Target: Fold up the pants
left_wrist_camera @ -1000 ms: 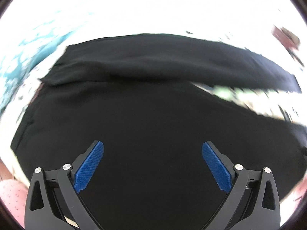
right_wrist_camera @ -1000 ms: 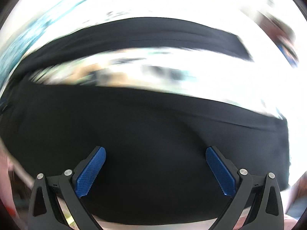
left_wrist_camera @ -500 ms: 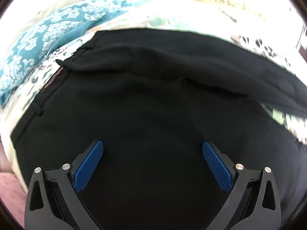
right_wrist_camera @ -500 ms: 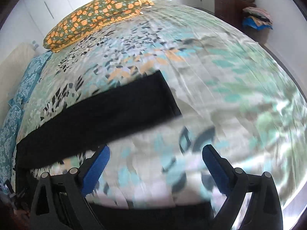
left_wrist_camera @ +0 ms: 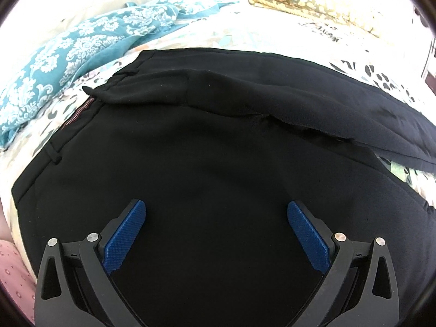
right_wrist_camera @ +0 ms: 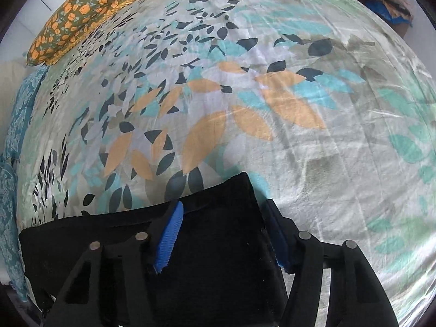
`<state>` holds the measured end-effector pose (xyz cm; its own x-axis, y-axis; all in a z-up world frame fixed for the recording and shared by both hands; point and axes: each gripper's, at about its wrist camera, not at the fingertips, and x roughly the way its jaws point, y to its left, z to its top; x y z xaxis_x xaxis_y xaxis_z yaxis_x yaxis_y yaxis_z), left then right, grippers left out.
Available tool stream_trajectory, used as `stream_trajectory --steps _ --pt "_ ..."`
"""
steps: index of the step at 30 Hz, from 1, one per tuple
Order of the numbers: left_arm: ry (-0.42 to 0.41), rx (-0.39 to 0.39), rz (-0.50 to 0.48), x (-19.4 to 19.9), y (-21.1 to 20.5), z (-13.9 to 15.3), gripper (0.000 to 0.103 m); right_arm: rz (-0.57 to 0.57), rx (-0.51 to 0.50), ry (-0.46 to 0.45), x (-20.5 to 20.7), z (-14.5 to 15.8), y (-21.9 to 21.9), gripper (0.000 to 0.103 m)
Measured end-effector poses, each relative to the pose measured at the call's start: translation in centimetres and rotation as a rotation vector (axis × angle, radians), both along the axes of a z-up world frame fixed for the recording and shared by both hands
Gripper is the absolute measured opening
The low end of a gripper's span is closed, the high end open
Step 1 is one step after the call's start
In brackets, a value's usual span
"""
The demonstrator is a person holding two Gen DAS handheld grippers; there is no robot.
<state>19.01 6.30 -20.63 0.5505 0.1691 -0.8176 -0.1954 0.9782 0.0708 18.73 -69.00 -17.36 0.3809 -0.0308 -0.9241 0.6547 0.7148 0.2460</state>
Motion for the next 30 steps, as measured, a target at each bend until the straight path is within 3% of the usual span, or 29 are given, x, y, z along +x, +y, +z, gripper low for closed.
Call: stream_trajectory --steps 2,6,10,12,16,21,23,24,26,27,29,30 --pt "0.000 0.001 0.002 0.2 0.1 -0.1 0.103 0.006 -0.008 -0.096 -1.4 1.8 0.3 0.006" --pt "-0.002 0.004 0.004 0.2 0.0 0.0 0.103 0.155 -0.095 -0.213 -5.0 7.3 4.9 0.006" --pt "-0.001 0.005 0.008 0.1 0.0 0.1 0.103 0.421 -0.278 -0.261 -11.3 13.4 15.1 0.006" --pt "0.000 0.006 0.010 0.2 -0.1 0.1 0.103 0.484 -0.332 -0.266 -15.6 14.7 20.1 0.006" --pt "-0.003 0.015 0.015 0.0 -0.3 0.2 0.103 0.396 -0.323 -0.210 -24.4 13.5 25.3 0.004" --pt "-0.002 0.022 0.019 -0.2 -0.4 0.3 0.103 0.176 -0.343 0.108 -30.0 6.9 23.9 0.004" --pt "0.005 0.015 0.021 -0.3 -0.3 0.4 0.103 0.075 -0.268 0.185 -31.1 5.4 22.0 0.011" --pt "0.011 0.011 0.024 -0.3 -0.2 0.5 0.103 0.029 -0.258 0.155 -32.0 5.8 21.2 0.019" --pt "0.024 -0.001 0.040 -1.0 0.1 0.9 0.103 -0.073 -0.307 0.048 -33.7 8.3 20.6 0.041" --pt "0.026 -0.010 0.048 -1.3 0.2 1.1 0.103 -0.126 -0.336 -0.002 -34.4 9.6 20.5 0.065" --pt "0.033 -0.029 0.059 -1.9 0.4 1.4 0.103 -0.190 -0.337 -0.124 -35.0 12.0 20.9 0.079" --pt "0.035 -0.035 0.057 -2.0 0.3 1.5 0.103 -0.200 -0.294 -0.183 -34.9 12.7 21.3 0.079"
